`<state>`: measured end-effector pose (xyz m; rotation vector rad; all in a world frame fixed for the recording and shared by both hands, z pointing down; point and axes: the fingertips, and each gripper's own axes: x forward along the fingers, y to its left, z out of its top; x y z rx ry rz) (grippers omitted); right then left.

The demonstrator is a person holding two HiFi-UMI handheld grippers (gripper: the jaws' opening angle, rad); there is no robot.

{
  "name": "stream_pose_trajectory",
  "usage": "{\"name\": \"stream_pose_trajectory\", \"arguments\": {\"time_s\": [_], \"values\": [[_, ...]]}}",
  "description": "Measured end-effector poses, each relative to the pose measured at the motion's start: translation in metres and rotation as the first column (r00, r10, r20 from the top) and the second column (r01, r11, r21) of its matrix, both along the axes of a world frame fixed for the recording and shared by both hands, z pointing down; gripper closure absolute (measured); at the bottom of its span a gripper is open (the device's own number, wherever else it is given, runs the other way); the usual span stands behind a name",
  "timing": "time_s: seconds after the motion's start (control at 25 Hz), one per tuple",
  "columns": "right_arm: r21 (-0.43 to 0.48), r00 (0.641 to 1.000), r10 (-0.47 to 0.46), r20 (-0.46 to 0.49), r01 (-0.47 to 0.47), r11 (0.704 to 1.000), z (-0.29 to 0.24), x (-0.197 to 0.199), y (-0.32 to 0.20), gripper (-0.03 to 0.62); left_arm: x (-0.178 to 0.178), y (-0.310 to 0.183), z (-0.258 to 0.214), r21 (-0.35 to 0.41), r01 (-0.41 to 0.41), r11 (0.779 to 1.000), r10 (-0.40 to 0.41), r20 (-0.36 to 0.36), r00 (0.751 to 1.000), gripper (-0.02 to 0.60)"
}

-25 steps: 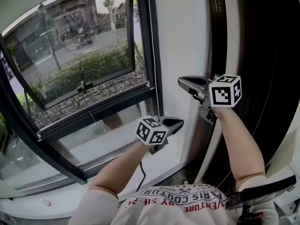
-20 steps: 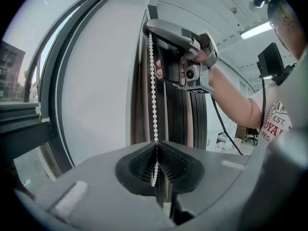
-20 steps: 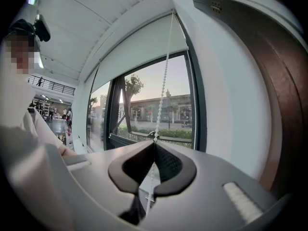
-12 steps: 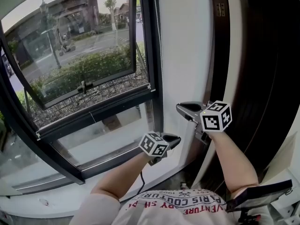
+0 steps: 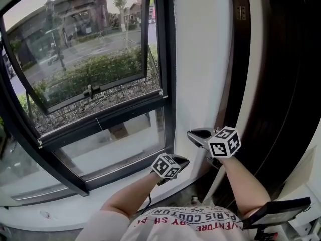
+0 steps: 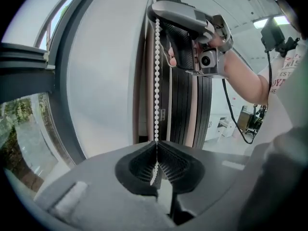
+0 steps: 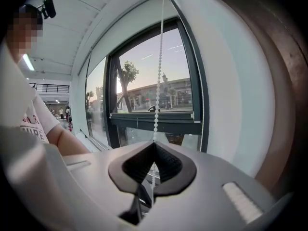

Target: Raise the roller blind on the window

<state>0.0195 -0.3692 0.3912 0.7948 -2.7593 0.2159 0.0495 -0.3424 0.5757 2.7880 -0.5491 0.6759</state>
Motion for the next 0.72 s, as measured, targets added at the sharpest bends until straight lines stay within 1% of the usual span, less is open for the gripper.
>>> {"name": "stream_pose_trajectory", "arguments": {"time_s": [0.16, 0.28, 0.32, 0.44, 0.72], "values": [[-0.048, 0.999, -0.012, -0.037, 0.01, 0.999, 0.034, -0.003, 0.006, 0.588, -0.003, 0.01, 0.032, -0.052, -0.011, 0.999, 0.013, 0.047, 0.999, 0.569], [-0.086, 0.998, -0.023, -0.064, 0.018, 0.996, 0.061, -0.005, 0.012, 0.588, -0.008, 0.018, 0.059, -0.076, -0.016, 0.997, 0.024, 0.097, 0.995, 0.569], [-0.099, 0.997, -0.024, -0.069, 0.018, 0.995, 0.069, -0.005, 0.014, 0.588, -0.009, 0.02, 0.068, -0.091, -0.016, 0.996, 0.025, 0.102, 0.994, 0.568], [-0.135, 0.999, -0.021, -0.044, 0.015, 0.991, 0.083, -0.005, 0.016, 0.588, -0.011, 0.024, 0.085, -0.13, -0.01, 0.992, 0.021, 0.087, 0.996, 0.568], [-0.14, 0.999, -0.024, -0.033, 0.019, 0.99, 0.084, -0.006, 0.016, 0.588, -0.008, 0.023, 0.083, -0.115, -0.016, 0.993, 0.024, 0.067, 0.997, 0.568]]}}
